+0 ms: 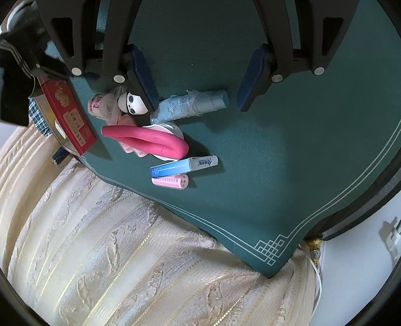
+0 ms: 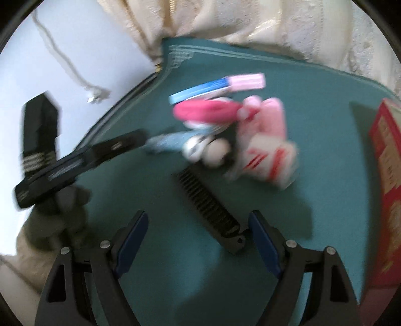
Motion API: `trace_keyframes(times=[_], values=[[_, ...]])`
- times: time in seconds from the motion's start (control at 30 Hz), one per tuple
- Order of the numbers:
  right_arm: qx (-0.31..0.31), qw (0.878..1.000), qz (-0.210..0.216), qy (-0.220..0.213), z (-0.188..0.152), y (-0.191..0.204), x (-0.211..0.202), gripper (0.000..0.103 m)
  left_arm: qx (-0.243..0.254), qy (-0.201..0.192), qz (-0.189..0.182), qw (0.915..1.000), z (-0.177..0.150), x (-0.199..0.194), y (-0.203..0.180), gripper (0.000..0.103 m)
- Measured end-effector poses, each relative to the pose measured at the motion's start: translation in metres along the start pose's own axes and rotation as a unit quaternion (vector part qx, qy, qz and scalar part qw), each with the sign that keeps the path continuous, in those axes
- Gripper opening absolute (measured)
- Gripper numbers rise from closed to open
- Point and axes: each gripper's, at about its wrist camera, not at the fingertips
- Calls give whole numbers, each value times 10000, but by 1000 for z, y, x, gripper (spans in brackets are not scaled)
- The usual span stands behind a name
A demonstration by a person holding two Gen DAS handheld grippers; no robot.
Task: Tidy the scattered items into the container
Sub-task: 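Move both tools back toward the remaining items on the table, then grasp the blue-white tube with the left tool while the right tool grasps the black comb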
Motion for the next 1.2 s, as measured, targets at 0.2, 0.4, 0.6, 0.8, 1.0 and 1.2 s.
trace_keyframes(times=[0.2,0.4,0.6,0.8,1.0,1.2], values=[[-310,9991,-277,-129,-5,13,-4,85,-10,16,45,10000,-1,0,0,67],[-504,9955,-739,-326,9,23,8,84,-70,56,37,10000,-1,2,3,67],[-345,9892,-1364,-412,7,20,17,57,-29,128,-17,9999,-2,5,0,67],[56,9903,-1270,-560,4,1,6,39,523,326,0,9981,1,11,-15,67],[50,9904,-1221,-643,-1,0,2,39,1408,445,247,9887,11,16,-30,67],[92,9911,-1148,-663,-4,-2,-2,39,2119,606,95,9754,19,29,-41,67]])
Point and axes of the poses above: each gripper's, at about its wrist camera, not at the fingertips, and x roughly the way its jaws point, y to its left, z to its top, and after that the axes turned 9 degrees about x, right-handed
